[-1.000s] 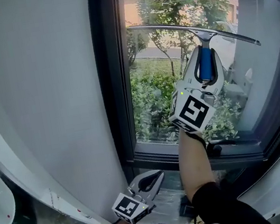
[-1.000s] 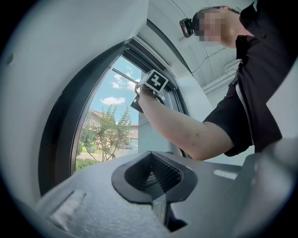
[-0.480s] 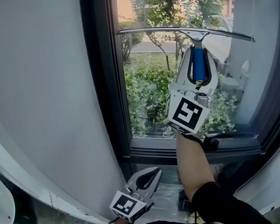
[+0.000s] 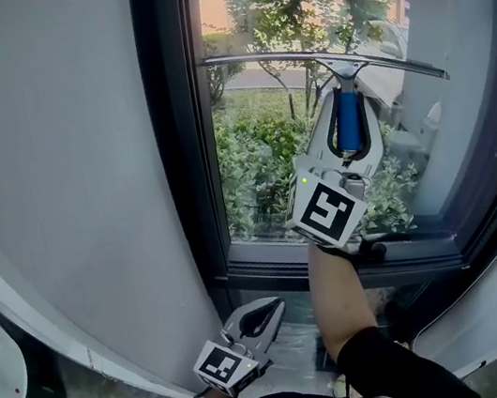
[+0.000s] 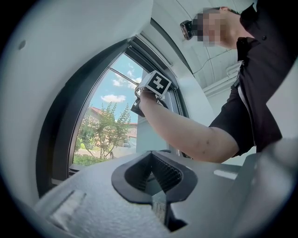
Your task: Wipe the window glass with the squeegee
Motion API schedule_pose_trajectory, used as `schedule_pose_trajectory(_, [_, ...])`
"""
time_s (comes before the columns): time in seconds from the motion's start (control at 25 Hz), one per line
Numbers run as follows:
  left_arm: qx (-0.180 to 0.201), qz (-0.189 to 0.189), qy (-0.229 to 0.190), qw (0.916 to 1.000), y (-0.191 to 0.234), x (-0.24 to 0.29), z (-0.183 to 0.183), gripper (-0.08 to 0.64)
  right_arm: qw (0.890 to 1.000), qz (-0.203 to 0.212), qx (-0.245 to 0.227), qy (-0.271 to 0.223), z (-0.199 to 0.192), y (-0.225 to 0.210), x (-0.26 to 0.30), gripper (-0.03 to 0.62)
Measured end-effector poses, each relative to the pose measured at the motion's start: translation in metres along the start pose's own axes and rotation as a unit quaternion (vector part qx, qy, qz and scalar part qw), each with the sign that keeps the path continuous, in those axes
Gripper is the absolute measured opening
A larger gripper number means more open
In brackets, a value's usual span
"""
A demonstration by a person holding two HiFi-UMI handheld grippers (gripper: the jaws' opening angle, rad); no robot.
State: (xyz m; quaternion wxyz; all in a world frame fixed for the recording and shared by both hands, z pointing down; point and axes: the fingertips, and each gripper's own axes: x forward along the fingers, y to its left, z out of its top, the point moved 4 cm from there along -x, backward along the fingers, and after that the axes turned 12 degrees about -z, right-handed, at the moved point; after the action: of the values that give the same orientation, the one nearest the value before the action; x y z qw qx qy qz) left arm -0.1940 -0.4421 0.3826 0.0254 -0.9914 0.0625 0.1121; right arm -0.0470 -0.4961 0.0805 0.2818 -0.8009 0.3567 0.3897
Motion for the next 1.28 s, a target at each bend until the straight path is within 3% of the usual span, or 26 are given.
schedule_pose_trajectory(0.4, [-0.014,0.003,0.005,0.9999,0.0,-0.001,-0.002,0.0,1.0,0.0,-0.01,0.001,-0.005,-0.003,-0.012,0.132])
schedule_pose_trajectory(1.28, [0.0,0.016,0.007,0.9999,0.001,-0.004,0.0,0.0,1.0,0.009,-0.012,0.028,-0.015,-0.005,-0.038,0.132])
